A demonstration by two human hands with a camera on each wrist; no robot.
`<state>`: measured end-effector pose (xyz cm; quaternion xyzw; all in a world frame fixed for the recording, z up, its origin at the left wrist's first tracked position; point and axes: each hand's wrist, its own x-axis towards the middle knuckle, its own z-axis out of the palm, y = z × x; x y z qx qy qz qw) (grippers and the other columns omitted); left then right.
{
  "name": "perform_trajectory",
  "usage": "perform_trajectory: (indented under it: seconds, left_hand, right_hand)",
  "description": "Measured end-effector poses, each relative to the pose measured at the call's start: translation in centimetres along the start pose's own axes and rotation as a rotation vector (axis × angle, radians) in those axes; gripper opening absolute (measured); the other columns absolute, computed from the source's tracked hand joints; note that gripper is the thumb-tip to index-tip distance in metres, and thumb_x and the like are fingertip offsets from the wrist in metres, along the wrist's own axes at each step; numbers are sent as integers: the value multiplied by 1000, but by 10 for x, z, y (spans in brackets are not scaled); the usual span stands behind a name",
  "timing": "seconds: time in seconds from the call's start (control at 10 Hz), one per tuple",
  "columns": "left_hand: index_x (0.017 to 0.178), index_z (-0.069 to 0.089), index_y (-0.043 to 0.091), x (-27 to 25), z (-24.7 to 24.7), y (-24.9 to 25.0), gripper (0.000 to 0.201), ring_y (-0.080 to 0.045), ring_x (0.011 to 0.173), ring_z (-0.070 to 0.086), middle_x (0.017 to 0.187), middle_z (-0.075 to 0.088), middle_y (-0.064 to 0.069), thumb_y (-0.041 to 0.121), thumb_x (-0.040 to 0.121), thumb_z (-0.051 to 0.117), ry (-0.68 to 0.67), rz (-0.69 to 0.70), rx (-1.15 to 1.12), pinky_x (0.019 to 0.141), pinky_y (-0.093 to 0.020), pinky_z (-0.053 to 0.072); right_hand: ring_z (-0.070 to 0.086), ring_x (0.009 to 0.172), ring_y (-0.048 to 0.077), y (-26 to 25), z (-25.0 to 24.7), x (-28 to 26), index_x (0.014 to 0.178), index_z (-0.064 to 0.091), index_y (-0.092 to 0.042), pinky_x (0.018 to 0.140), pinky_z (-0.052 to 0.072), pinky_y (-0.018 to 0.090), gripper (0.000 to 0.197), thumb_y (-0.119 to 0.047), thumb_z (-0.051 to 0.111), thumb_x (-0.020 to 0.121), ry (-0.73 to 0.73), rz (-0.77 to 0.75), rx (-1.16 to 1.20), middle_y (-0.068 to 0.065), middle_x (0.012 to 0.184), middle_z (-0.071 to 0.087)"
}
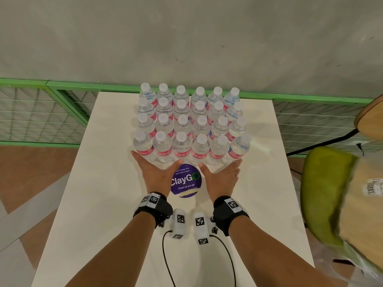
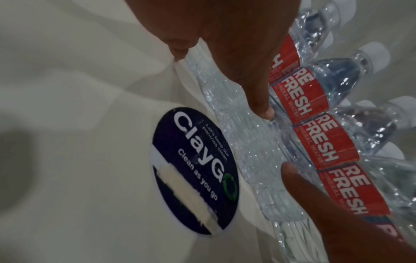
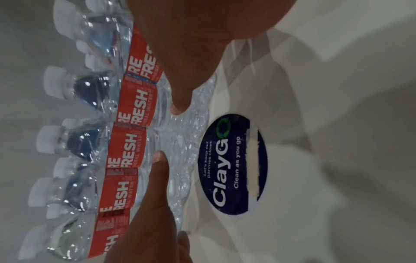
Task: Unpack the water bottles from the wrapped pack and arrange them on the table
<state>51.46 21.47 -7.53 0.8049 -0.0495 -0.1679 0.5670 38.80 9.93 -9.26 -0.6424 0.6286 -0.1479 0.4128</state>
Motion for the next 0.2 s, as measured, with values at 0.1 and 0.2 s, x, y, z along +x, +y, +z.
perform_trajectory:
  seconds: [0.1,0.2]
  left_hand:
    - [157,-5,31,-7,-18,4,136,-1,134,36,155,28,18,45,63,92,-15,-31,37,107,-26,34]
    - [150,34,28,-26,-61,-13,93,-13,132,49,149,47,8,47,74,84,-2,-126,81,108,-31,41]
  right_hand:
    - [6,152,25,10,-19,-6,158,-4,-18,124,13,42,117,-49,76,79,-53,-19,42,0,165,7]
    - [42,138,26,17,-67,-12,146,44,-15,112,35,36,70,-37,72,86,-8,-113,21,4,147,48]
